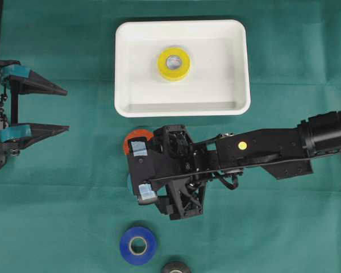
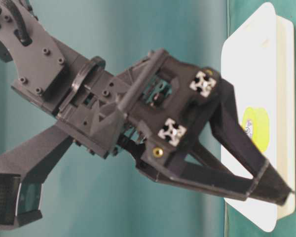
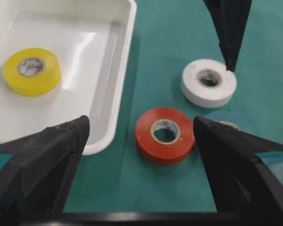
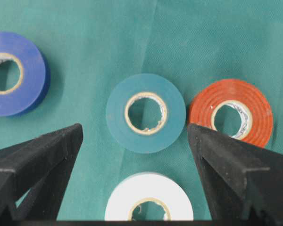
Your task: Pick up the tape from a random location and place it into the white case.
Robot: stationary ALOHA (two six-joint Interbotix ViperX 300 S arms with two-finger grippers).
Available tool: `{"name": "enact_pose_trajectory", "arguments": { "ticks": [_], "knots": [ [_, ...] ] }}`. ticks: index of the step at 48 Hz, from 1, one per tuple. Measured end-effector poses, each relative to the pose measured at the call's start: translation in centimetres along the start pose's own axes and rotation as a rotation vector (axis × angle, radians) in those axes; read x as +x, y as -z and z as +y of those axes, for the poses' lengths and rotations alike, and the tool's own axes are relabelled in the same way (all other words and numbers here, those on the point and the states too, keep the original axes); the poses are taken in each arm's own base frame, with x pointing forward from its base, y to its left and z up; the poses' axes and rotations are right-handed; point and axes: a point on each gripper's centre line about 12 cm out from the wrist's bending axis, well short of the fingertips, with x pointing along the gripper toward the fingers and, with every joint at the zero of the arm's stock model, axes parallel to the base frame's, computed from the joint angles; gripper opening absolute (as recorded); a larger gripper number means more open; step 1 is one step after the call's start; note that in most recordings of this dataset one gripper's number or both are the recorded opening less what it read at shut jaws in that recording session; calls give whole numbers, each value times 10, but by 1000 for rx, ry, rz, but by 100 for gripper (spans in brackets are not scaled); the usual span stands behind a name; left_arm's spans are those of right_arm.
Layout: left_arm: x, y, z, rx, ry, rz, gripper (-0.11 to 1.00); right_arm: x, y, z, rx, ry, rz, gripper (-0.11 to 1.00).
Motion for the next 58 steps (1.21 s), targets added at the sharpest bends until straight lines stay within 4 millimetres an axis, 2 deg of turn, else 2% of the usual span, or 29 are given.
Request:
{"name": "enact_pose_trajectory", "arguments": {
  "ticks": [42, 58],
  "knots": [
    [0, 0, 0, -2, 0, 0, 91, 1, -2, 0, -2, -2, -15, 91],
    [0, -1, 0, 0, -1, -2, 91, 35, 11, 0, -3, 0, 14, 91]
  ]
}}
